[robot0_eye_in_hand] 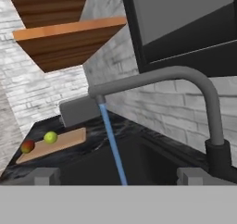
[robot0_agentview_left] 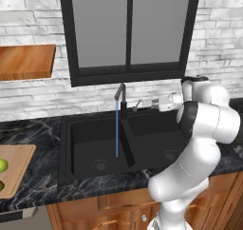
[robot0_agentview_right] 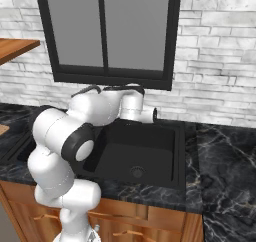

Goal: Pick the pear, mango from the sink and place them on the cutting board to airdry. Then turn off the sink faucet.

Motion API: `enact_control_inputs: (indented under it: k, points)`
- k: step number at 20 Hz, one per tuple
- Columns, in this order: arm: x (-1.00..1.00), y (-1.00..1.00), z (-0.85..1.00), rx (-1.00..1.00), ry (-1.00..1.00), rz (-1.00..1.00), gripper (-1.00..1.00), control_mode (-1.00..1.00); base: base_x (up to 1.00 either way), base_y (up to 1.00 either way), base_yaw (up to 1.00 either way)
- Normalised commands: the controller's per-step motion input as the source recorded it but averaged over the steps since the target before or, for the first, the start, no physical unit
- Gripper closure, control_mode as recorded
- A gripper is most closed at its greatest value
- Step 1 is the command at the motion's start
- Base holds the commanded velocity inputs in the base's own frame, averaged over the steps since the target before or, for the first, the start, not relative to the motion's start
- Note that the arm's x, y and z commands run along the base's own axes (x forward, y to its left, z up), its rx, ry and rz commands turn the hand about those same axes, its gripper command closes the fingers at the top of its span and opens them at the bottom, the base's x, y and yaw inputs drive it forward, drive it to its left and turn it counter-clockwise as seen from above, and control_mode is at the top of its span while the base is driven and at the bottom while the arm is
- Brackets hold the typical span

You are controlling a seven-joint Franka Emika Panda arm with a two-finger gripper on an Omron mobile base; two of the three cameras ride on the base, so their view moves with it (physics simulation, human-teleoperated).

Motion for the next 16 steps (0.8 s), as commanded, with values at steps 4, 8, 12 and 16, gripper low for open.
enact_control_inputs:
  k: [4,8,12,16]
  points:
    - [0.28,-0.02,-0.13,0.0,0.0,0.0,-1.0,-1.0,0.0,0.0,0.0]
    - [0.28,0.0,-0.18,0.0,0.0,0.0,-1.0,-1.0,0.0,0.0,0.0]
    - [0.2,0.0,-0.22,0.0,0.0,0.0,-1.0,-1.0,0.0,0.0,0.0]
    - [0.19,0.0,-0.14,0.0,0.0,0.0,-1.0,-1.0,0.0,0.0,0.0]
